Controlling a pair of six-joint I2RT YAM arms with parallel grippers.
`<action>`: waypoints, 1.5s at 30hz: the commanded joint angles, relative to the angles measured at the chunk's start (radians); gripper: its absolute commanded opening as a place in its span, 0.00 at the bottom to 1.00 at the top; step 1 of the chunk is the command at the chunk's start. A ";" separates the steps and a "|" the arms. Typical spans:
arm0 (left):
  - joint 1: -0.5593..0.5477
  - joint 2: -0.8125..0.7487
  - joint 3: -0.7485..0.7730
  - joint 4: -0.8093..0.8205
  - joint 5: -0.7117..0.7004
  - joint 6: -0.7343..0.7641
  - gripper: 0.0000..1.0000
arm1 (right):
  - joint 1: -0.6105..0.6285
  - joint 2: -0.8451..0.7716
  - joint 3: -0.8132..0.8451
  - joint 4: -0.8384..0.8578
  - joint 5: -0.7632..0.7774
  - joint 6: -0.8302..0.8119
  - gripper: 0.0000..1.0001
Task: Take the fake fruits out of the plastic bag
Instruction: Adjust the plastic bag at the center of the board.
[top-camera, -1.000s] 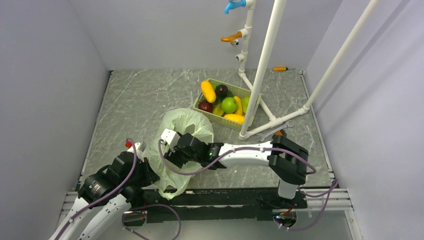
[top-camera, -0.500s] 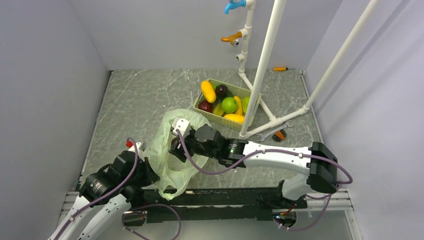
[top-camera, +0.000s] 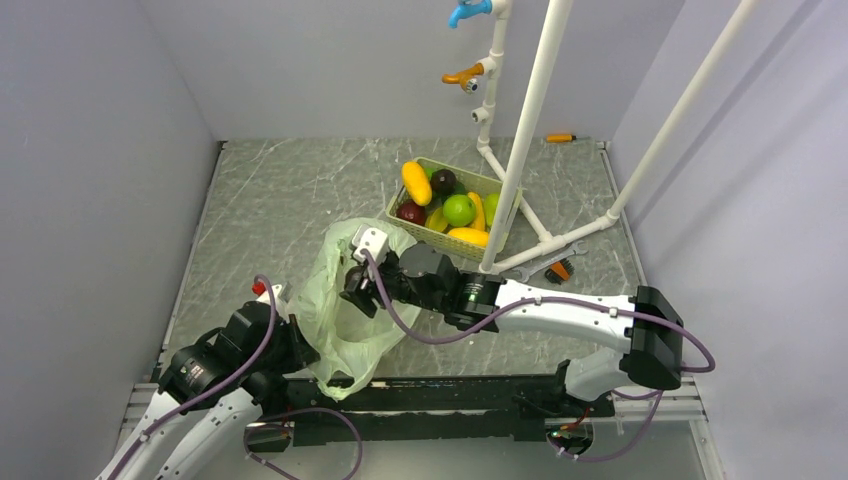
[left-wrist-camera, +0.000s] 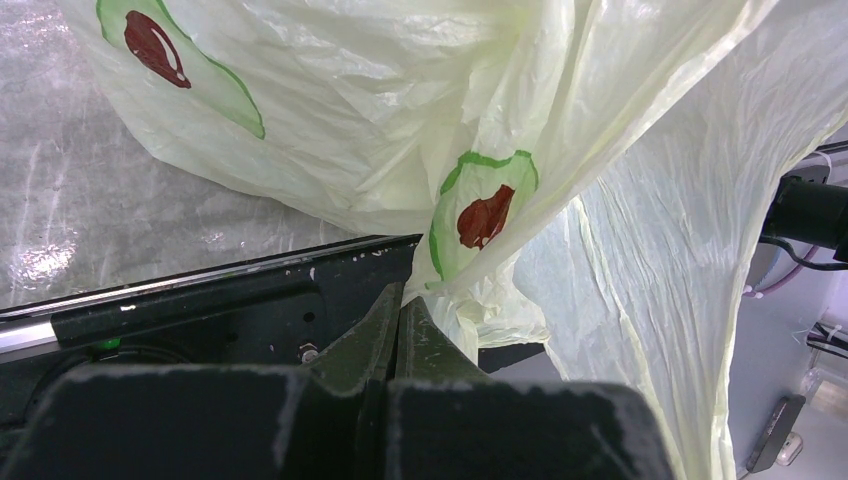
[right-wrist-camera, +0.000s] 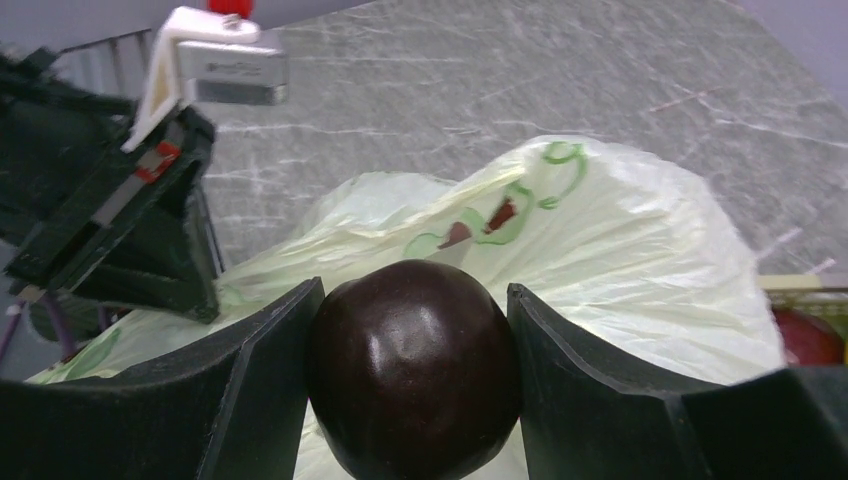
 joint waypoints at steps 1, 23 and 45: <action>0.004 0.000 0.002 0.015 -0.003 -0.006 0.00 | -0.043 0.003 0.106 0.004 0.093 0.015 0.00; 0.003 0.012 0.101 0.026 -0.041 0.004 0.00 | -0.472 0.669 0.817 -0.580 0.979 0.039 0.05; 0.003 0.560 0.798 0.151 -0.213 0.524 0.00 | -0.594 0.749 0.789 -0.670 0.719 0.160 0.68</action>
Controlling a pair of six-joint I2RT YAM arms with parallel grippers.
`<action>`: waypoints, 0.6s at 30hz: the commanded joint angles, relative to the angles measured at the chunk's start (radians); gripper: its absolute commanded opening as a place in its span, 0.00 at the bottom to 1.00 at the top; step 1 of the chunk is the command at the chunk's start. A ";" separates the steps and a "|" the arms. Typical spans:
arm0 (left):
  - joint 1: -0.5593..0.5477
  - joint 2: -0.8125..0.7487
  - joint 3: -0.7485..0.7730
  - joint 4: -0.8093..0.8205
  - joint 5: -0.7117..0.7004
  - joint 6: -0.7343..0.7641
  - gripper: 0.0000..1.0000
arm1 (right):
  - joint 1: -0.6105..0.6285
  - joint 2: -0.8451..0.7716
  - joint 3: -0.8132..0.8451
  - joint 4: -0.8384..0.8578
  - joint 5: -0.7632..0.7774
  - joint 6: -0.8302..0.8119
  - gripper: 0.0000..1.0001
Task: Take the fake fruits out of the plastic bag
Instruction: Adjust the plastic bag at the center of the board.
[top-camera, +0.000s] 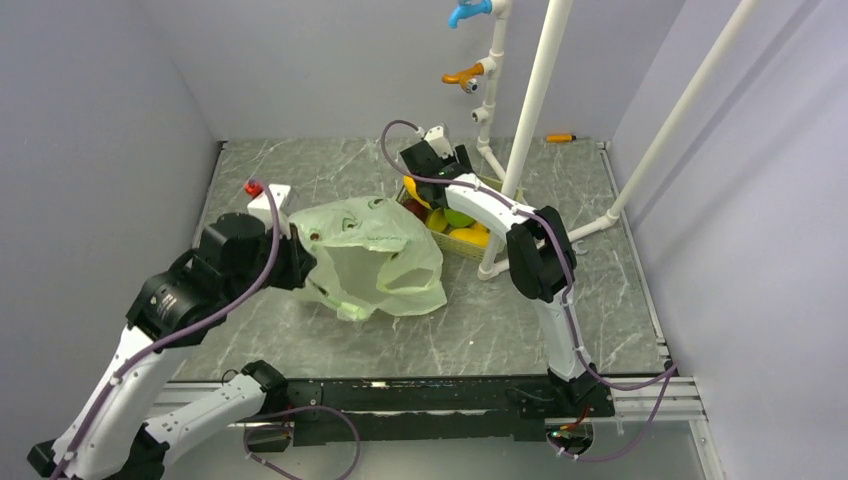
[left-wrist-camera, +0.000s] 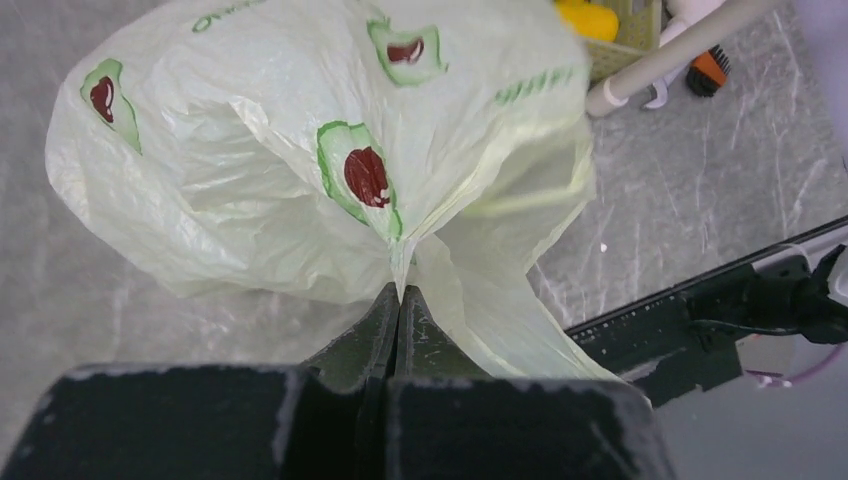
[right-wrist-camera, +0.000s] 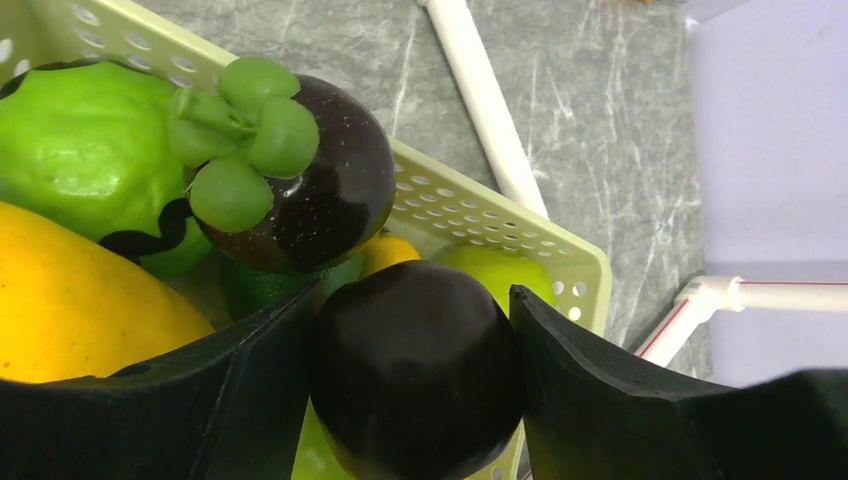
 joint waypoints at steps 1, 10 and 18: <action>0.004 0.069 0.160 0.031 -0.022 0.229 0.00 | -0.005 -0.041 0.007 -0.051 -0.116 0.029 0.73; 0.003 -0.073 -0.090 -0.022 -0.129 0.313 0.00 | 0.000 -0.108 -0.052 -0.003 -0.204 0.010 0.98; 0.003 -0.182 -0.208 0.020 -0.277 0.285 0.00 | 0.023 -0.128 -0.043 -0.002 -0.189 -0.006 0.99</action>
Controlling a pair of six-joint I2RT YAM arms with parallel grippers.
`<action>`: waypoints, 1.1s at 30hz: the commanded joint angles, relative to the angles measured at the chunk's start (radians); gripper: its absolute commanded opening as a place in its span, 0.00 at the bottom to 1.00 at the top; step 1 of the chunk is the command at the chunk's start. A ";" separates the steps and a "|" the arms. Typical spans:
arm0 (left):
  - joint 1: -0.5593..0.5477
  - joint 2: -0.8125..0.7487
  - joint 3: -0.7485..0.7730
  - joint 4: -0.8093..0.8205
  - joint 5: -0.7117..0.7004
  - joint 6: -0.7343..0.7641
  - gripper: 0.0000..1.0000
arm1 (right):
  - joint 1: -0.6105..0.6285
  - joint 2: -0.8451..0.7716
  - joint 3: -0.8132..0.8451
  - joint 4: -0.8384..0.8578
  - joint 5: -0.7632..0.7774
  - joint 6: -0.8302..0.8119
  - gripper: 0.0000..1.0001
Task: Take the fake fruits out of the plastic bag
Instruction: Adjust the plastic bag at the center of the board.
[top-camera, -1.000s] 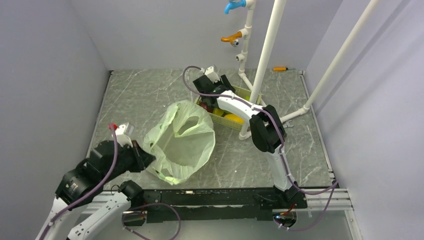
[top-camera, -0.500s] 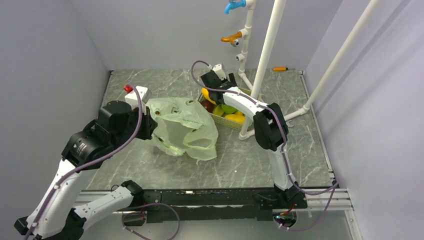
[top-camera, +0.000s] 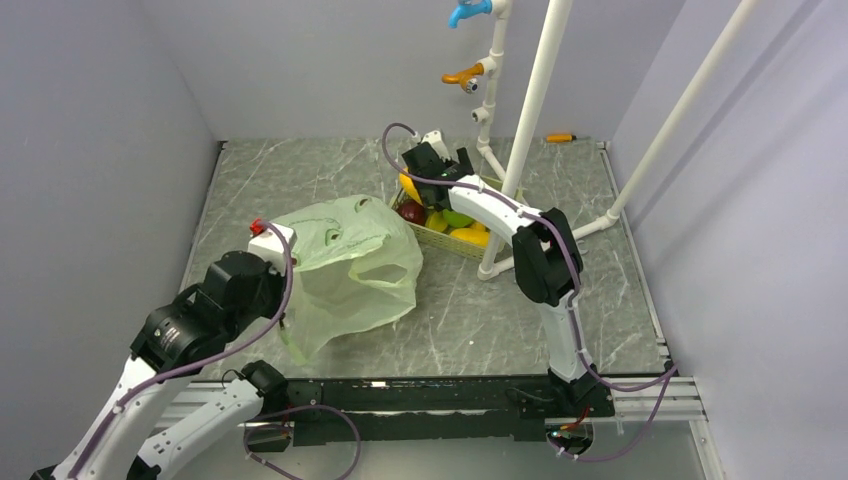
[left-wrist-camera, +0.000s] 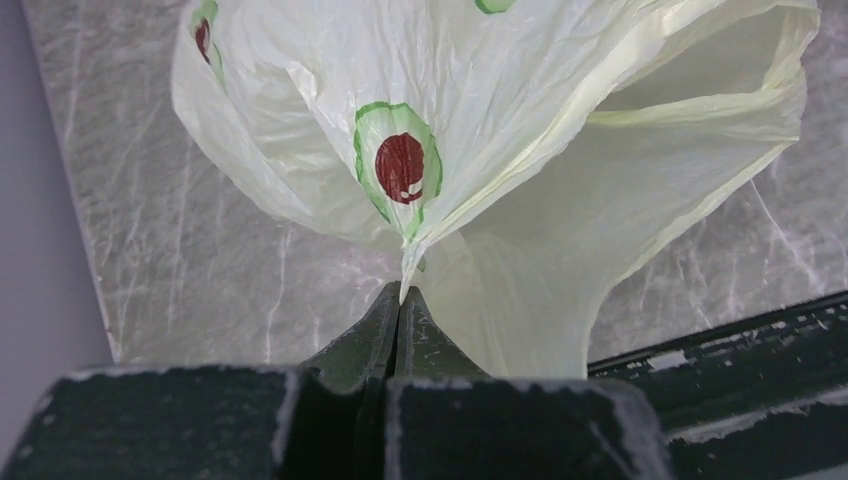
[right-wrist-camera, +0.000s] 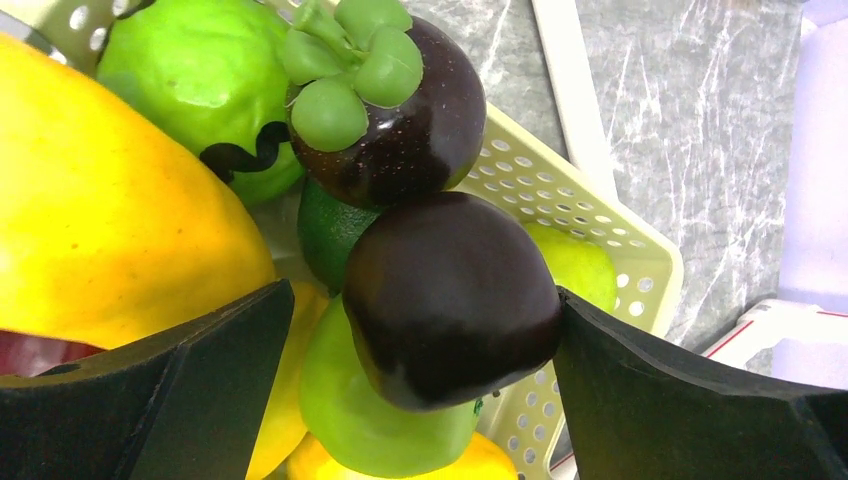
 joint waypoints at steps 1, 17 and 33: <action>0.003 -0.037 -0.014 0.080 -0.123 0.000 0.00 | 0.022 -0.081 0.004 0.021 0.004 -0.013 0.99; 0.378 0.275 0.077 0.275 -0.245 0.003 0.00 | 0.089 -0.232 0.015 -0.027 -0.018 -0.031 0.99; 0.711 0.461 0.231 0.381 -0.036 0.085 0.76 | 0.195 -0.819 -0.372 0.069 -0.578 0.020 0.99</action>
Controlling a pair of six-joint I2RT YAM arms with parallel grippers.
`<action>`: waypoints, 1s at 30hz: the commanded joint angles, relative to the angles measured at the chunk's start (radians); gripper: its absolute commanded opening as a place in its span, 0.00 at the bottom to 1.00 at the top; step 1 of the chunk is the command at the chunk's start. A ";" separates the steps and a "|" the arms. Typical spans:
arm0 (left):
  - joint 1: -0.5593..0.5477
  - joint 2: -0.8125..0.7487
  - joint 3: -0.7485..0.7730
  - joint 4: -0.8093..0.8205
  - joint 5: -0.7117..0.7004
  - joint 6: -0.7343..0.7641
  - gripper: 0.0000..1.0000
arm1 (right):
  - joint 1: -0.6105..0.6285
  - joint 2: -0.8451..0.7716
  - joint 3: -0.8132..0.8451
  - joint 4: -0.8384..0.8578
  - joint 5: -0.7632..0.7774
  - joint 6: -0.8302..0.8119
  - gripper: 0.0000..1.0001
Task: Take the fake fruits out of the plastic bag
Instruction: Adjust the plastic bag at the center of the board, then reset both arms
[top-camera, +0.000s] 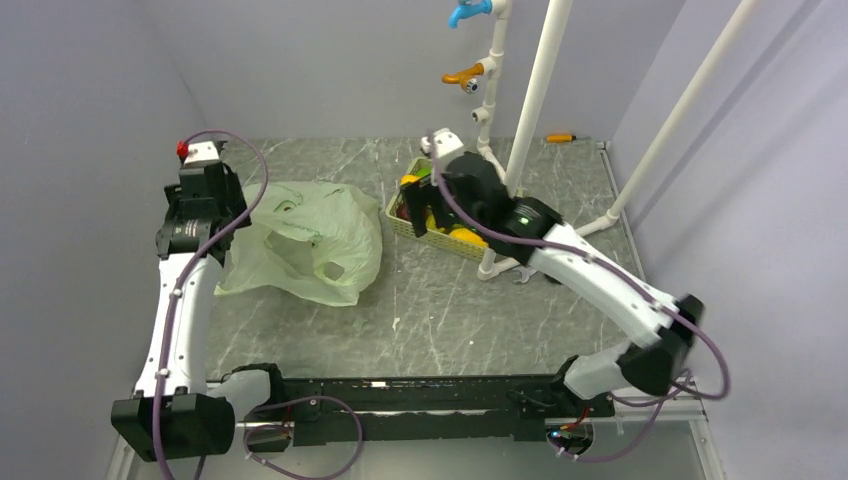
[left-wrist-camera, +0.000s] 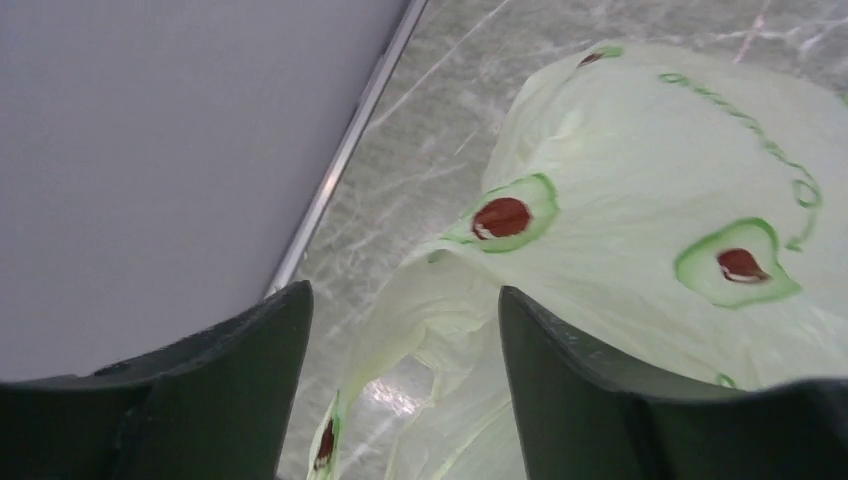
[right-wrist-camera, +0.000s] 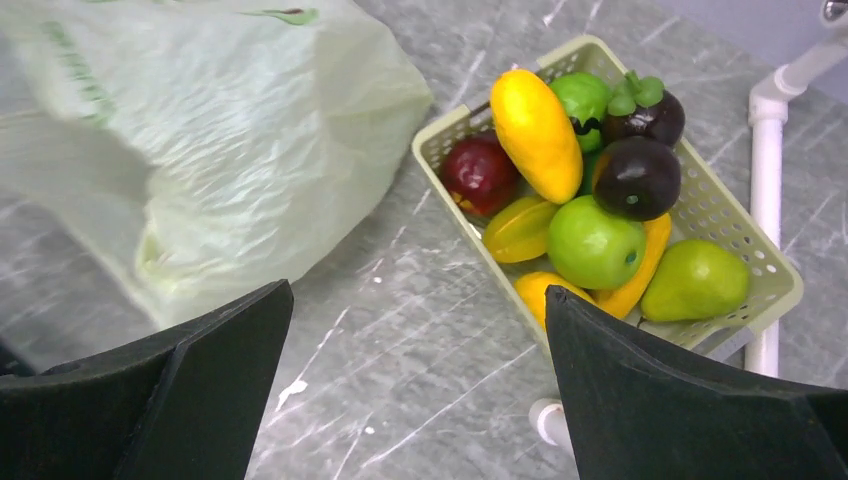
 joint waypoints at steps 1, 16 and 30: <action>0.007 0.015 0.157 -0.052 0.153 0.010 0.86 | -0.012 -0.186 -0.088 0.070 -0.174 0.008 0.99; 0.008 -0.297 0.350 0.086 0.667 -0.229 0.99 | -0.014 -0.580 -0.100 -0.034 0.191 0.009 0.99; 0.008 -0.472 0.341 0.229 0.695 -0.372 1.00 | -0.013 -0.859 -0.106 -0.075 0.384 -0.027 0.99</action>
